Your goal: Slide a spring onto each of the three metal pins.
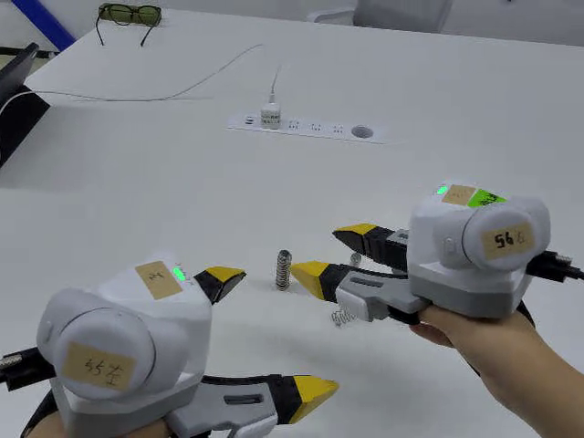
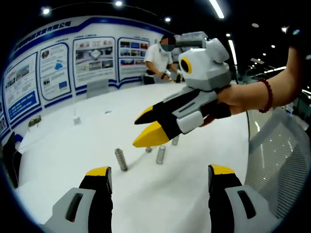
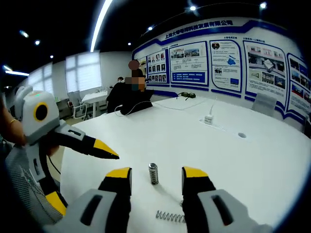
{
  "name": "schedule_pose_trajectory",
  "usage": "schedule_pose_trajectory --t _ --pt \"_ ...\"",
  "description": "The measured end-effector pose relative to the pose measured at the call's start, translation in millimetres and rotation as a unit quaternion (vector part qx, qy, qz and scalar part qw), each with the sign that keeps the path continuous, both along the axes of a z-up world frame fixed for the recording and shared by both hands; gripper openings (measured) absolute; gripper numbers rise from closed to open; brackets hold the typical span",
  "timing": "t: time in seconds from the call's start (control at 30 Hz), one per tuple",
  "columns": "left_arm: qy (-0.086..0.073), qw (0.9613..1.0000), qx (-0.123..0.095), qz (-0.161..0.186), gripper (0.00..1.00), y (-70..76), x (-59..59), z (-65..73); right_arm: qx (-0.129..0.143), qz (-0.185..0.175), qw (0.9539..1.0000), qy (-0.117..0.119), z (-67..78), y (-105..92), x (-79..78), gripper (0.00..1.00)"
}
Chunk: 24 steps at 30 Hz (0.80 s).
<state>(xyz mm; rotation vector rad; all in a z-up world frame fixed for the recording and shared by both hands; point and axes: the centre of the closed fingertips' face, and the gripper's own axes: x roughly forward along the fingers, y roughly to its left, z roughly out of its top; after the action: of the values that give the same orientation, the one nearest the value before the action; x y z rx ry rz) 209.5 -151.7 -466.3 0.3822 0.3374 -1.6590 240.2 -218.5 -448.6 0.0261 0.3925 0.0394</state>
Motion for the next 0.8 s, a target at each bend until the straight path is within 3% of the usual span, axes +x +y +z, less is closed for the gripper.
schedule_pose_trajectory --t 0.4,0.8 --pt "-0.021 0.9995 0.008 -0.023 0.69 -13.8 -1.2 -6.2 0.002 -0.030 0.9995 -0.003 5.6 -11.2 -38.8 0.47" --pt "-0.026 0.9989 0.019 -0.034 0.59 -25.0 -3.8 -15.2 0.005 -0.046 0.9989 0.000 4.3 -17.5 -74.8 0.49"
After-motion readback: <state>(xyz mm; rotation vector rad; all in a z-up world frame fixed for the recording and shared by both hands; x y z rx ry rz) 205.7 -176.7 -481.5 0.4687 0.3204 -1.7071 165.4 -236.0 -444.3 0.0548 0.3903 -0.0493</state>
